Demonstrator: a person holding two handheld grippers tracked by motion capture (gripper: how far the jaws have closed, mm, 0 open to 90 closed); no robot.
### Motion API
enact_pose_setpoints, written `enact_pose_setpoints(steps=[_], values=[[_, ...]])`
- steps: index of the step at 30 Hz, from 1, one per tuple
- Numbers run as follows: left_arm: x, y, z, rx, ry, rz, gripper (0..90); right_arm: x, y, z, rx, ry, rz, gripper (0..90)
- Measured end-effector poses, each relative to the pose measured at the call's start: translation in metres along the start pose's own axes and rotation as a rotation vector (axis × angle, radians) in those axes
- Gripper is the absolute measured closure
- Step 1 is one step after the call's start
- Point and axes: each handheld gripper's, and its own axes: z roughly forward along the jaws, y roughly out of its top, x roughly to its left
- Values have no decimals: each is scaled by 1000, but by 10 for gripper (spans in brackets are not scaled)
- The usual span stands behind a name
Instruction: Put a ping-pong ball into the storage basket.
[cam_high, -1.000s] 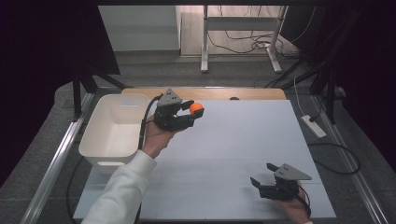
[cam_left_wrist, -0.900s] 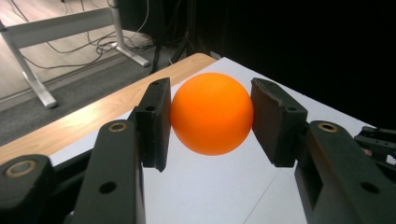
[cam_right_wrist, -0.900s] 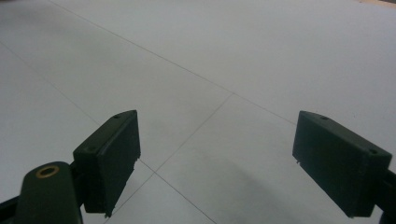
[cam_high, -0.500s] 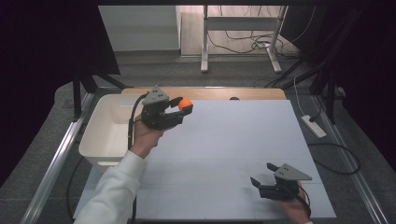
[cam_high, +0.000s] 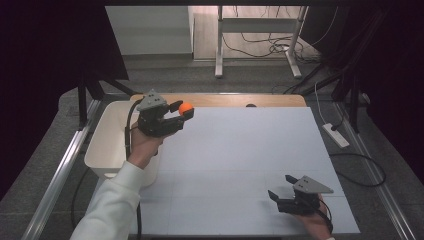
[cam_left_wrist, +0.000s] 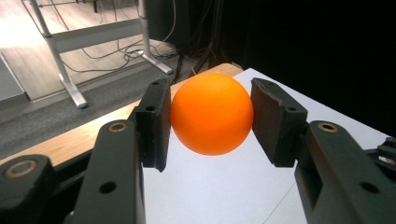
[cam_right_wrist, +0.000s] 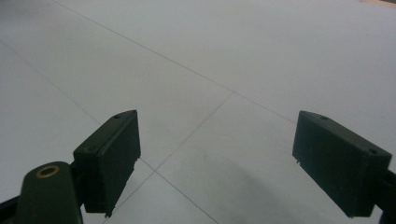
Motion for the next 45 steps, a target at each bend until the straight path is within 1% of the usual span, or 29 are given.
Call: enact_pose_setpoints(steps=[6,12,20,29,30,35,38,45], values=[[6,-1,-6,-2,22,-10,507,0,0,0,-1,0,1,149],[16,-3,-11,-2,48,-24,507,0,0,0,0,1,2,150],[25,-6,-20,-5,69,-30,507,0,0,1,4,0,1,150],[34,-9,-27,6,106,-42,508,0,-1,0,6,-5,0,151],[34,-9,-27,6,106,-42,508,0,-1,0,6,-5,0,151],[38,-10,-30,14,136,-46,508,-1,-1,0,5,-2,4,151],[40,-10,-33,15,143,-48,508,-1,-1,0,9,-8,6,150],[50,-12,-37,23,170,-70,508,0,-1,-1,5,-4,1,151]])
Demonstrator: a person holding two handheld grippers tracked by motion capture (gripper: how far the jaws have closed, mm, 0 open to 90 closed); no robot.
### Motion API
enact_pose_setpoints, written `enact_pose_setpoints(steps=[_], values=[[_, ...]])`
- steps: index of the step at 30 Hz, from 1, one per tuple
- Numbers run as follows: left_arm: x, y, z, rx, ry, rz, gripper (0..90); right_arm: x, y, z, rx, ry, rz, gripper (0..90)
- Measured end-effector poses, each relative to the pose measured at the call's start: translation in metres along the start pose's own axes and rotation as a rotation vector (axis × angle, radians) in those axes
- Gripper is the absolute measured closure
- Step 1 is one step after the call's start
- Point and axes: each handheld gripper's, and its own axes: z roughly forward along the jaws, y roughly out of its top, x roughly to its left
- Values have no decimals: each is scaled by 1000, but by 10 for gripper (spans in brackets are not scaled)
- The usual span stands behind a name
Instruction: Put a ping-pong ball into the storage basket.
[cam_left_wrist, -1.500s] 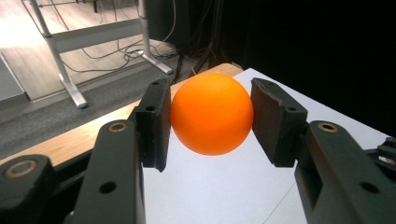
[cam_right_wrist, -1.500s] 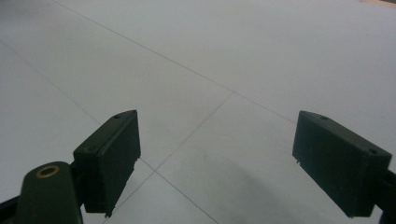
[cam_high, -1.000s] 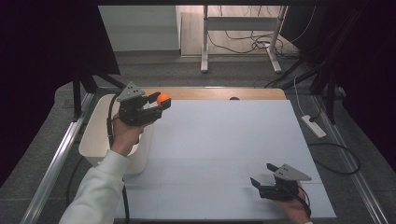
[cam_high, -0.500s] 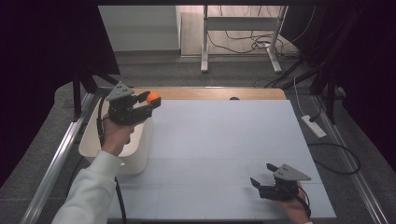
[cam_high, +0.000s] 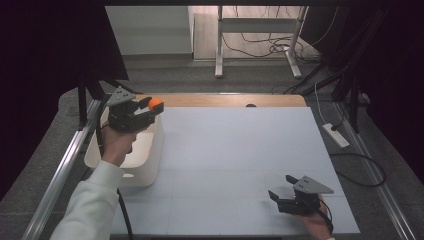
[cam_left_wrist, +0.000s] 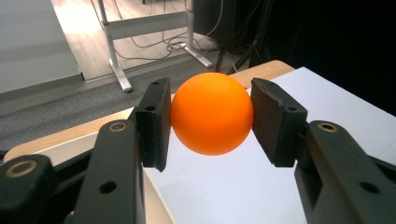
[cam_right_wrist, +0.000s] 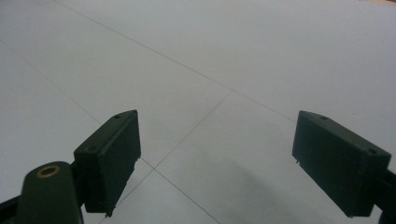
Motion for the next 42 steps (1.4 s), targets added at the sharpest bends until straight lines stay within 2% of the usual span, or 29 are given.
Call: enact_pose_setpoints(steps=[21,34,37,42], values=[[27,-10,-4,27,73,-44,507,0,0,1,0,5,-4,150],[36,-16,9,67,92,-58,506,0,-1,1,2,2,-3,151],[38,-18,15,97,99,-58,506,0,-1,1,3,0,-2,150],[43,-22,20,121,104,-70,505,0,-1,1,7,-2,-6,150]])
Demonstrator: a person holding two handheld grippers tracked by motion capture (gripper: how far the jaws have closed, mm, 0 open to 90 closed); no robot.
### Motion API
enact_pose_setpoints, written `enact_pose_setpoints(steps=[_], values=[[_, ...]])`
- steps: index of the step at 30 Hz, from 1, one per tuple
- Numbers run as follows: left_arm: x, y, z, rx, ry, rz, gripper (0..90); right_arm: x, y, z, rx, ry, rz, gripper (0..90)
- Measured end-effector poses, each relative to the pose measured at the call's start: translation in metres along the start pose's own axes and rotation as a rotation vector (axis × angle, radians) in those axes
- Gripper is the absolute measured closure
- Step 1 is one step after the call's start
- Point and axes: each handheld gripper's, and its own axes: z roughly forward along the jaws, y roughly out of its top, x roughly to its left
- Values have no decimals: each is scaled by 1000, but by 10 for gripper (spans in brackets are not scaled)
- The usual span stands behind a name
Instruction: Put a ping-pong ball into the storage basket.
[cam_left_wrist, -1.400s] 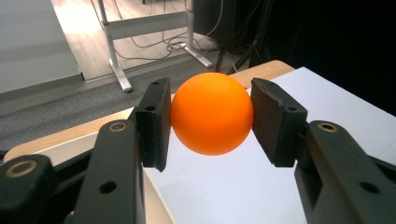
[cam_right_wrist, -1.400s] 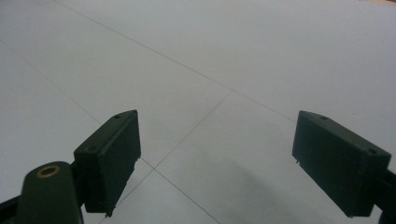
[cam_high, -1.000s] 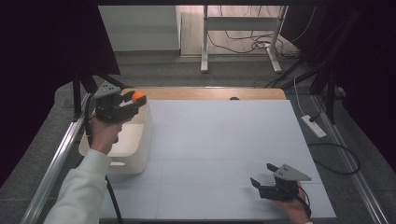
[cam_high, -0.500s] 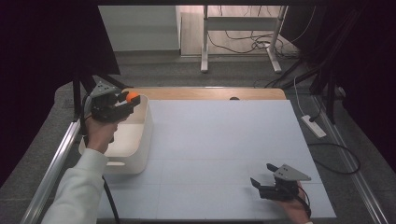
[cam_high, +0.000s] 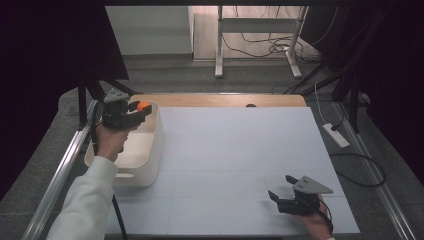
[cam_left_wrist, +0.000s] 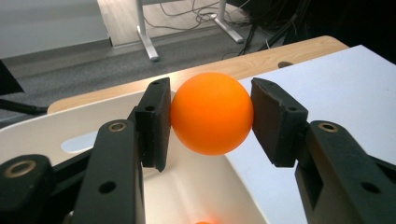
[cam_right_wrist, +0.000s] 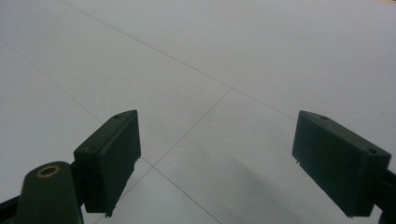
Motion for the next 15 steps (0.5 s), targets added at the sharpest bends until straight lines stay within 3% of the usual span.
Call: enact_pose_setpoints(steps=[15], values=[[12,-8,22,102,40,-45,506,0,0,0,1,-1,1,150]])
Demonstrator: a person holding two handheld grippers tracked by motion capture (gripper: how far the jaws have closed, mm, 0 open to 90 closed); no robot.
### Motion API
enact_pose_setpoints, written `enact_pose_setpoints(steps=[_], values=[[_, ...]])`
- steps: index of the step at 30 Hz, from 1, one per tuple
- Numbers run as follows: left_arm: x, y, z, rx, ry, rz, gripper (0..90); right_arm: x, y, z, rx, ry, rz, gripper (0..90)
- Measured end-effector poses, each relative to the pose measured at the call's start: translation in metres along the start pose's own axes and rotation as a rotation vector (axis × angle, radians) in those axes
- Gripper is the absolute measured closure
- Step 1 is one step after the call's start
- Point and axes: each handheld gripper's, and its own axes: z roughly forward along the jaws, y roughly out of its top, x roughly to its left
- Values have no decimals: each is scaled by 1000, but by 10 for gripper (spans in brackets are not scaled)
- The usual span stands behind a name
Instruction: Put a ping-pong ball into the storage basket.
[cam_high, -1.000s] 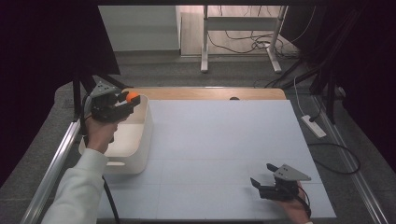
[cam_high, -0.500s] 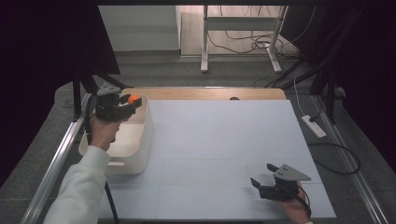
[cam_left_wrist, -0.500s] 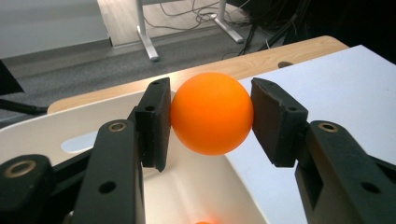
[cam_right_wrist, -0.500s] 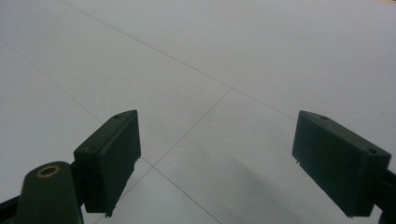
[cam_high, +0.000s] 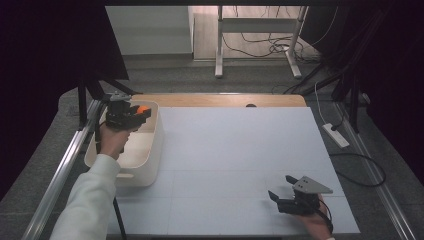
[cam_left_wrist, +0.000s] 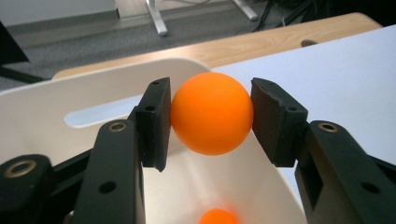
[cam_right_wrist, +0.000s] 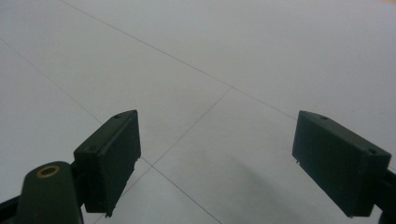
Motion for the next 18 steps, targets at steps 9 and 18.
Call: enact_pose_setpoints(steps=[9,18], values=[[1,-2,6,11,-1,-5,505,0,0,0,3,0,-1,150],[3,-3,0,4,10,-5,503,0,0,0,1,2,-3,151]])
